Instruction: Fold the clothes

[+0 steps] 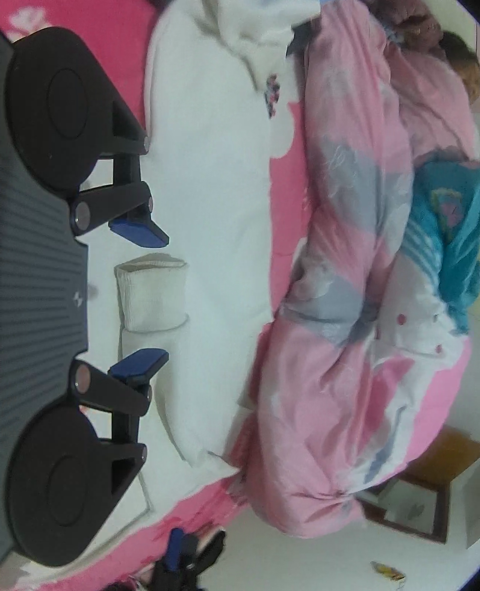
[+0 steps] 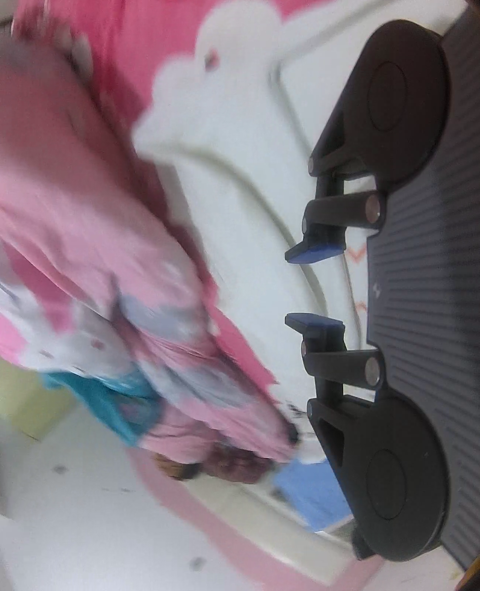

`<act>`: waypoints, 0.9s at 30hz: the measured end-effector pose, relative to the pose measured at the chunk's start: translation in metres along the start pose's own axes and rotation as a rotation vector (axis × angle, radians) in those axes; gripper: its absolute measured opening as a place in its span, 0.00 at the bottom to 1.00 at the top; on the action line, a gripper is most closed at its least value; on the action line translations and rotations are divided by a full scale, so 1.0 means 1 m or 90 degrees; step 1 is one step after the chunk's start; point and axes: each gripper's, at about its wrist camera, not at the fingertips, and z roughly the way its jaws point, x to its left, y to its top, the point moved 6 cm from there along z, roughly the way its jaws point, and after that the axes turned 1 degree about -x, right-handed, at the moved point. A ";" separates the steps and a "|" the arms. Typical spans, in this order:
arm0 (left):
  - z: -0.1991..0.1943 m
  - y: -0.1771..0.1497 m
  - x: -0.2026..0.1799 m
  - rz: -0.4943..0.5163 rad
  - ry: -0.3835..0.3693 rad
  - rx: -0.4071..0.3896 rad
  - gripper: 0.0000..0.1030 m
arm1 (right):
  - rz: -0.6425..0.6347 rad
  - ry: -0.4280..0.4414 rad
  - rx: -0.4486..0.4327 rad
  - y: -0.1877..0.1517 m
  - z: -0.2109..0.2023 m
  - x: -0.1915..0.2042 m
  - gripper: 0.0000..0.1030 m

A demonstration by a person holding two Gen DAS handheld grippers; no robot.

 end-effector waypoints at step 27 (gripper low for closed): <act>0.056 -0.019 0.028 -0.118 -0.070 0.014 0.29 | 0.046 -0.049 -0.081 0.017 0.024 -0.007 0.27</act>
